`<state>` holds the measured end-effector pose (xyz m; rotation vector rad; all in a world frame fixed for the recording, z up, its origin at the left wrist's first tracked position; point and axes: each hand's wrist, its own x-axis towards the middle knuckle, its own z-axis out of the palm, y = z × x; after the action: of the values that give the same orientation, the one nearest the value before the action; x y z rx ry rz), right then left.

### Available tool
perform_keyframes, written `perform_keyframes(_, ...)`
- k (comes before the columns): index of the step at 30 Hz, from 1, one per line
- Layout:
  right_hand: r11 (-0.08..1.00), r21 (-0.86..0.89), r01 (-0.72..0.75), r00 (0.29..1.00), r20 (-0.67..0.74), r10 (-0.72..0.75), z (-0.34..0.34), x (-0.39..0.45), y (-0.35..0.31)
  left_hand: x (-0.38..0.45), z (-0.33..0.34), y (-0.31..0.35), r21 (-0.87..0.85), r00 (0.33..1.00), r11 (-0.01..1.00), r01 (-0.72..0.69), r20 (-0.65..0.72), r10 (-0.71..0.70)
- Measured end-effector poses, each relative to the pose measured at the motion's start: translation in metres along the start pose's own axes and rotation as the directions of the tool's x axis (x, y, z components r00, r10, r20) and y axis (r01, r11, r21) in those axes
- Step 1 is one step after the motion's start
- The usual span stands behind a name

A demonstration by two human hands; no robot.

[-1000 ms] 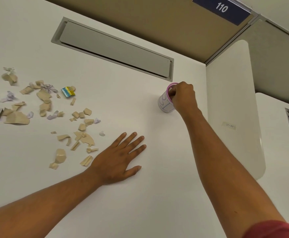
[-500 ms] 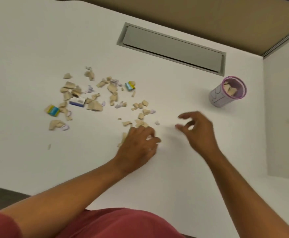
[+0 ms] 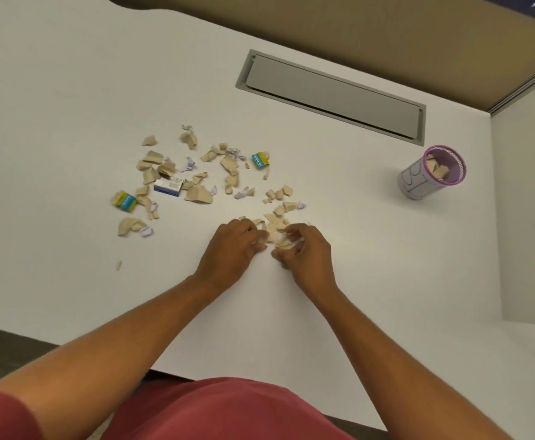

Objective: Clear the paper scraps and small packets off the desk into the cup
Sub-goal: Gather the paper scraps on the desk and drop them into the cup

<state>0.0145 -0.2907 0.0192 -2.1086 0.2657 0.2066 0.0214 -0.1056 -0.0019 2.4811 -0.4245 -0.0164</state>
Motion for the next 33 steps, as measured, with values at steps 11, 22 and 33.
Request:
perform_keyframes(11, 0.739, -0.545, 0.396, 0.880, 0.455, -0.137, -0.028, 0.072, -0.021, 0.052, -0.027, -0.011, 0.287, 0.946, 0.958, 0.021, 0.304, -0.111)
perform_keyframes(22, 0.825, -0.448, 0.343, 0.935, 0.244, -0.256, -0.035, 0.040, 0.004, 0.034, -0.030, -0.011, 0.094, 0.978, 0.993, -0.071, 0.200, 0.051)
perform_keyframes(33, 0.707, -0.644, 0.291, 0.955, 0.237, -0.177, -0.011, 0.026, -0.008, 0.044, -0.007, 0.016, 0.294, 0.963, 0.954, -0.058, 0.269, -0.025)
